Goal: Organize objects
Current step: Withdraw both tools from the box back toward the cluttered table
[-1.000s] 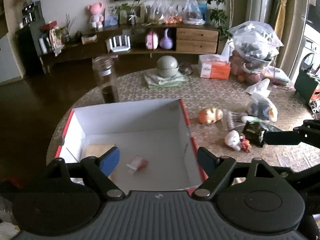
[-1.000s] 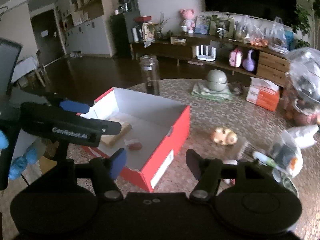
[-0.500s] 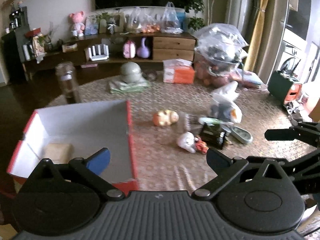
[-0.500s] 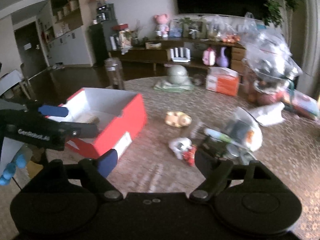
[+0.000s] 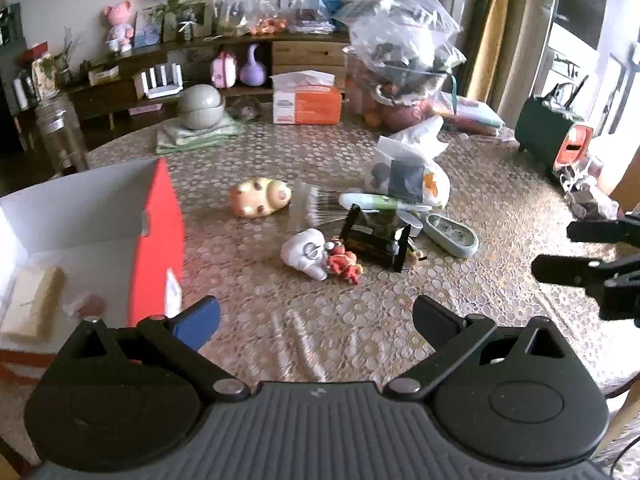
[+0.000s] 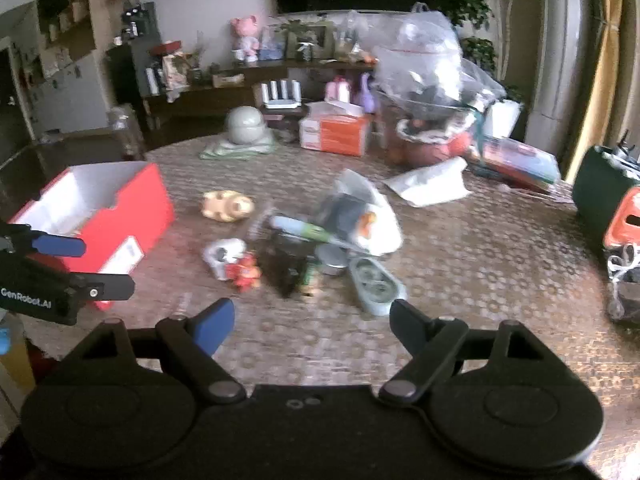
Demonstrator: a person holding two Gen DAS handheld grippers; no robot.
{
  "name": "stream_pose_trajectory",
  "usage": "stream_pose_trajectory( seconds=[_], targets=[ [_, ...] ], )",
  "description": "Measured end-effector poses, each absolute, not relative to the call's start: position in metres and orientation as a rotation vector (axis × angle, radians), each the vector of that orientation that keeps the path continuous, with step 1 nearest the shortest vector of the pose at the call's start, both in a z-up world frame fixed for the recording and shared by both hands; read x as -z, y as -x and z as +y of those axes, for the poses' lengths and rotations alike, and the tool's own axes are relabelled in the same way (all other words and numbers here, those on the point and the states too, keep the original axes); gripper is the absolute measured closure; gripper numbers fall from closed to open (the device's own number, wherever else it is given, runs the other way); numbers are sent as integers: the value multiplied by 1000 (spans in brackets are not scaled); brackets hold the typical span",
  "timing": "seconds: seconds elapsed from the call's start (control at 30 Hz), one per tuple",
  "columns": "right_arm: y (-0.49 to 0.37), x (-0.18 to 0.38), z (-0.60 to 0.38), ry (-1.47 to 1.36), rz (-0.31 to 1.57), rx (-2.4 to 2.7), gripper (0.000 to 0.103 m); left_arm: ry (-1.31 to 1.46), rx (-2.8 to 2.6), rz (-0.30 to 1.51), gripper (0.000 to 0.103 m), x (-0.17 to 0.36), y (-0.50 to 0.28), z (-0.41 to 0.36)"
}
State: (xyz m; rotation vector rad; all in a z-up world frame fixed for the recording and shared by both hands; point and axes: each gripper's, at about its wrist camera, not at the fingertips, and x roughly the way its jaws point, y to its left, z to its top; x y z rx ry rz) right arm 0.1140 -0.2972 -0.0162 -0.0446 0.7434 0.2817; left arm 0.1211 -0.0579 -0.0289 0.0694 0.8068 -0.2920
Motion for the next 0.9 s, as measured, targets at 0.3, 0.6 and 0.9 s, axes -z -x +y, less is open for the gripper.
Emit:
stream_pose_trajectory(
  seconds=[0.3,0.6,0.9],
  targets=[
    [-149,50,-324,42,796,-251,19,-87,312,813,0,64,-148,-97],
    [-191,86,-329,62,870,-241,20,-75,278,825,0,94,-176,-112],
    [-214,102,-323,89,889,-265,21,-88,238,809,1,112,-198,-115]
  ],
)
